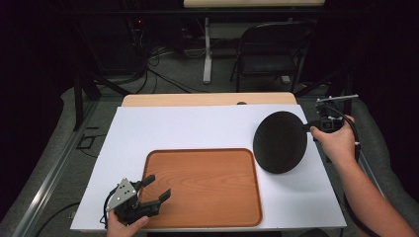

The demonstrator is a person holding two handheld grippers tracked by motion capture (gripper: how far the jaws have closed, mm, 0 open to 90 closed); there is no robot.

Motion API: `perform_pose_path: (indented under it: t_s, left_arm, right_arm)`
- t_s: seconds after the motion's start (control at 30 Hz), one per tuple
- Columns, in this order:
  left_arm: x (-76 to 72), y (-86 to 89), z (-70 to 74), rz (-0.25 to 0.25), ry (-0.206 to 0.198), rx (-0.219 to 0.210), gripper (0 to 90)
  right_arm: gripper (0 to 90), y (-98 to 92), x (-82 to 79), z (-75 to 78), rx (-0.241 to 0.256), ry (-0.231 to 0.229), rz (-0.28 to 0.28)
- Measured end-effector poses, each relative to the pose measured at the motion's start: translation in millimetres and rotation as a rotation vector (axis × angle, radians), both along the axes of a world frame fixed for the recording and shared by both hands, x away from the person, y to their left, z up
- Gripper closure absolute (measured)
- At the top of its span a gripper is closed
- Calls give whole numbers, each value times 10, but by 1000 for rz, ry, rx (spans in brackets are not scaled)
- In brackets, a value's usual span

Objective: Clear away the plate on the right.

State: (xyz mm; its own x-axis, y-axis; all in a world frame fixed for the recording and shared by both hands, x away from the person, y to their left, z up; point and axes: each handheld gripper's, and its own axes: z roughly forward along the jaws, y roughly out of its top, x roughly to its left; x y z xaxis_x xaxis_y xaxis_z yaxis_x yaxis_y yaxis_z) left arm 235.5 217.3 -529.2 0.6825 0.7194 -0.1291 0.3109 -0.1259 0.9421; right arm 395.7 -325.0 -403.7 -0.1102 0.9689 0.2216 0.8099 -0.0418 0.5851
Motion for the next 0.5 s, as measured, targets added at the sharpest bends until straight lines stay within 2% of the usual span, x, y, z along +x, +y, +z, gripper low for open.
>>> perform_pose_path:
  t_s: [0.5]
  left_arm:
    - [-2,-6,-2,3,6,-3,234]
  right_arm:
    - [875,148,84,94,-65,3,30]
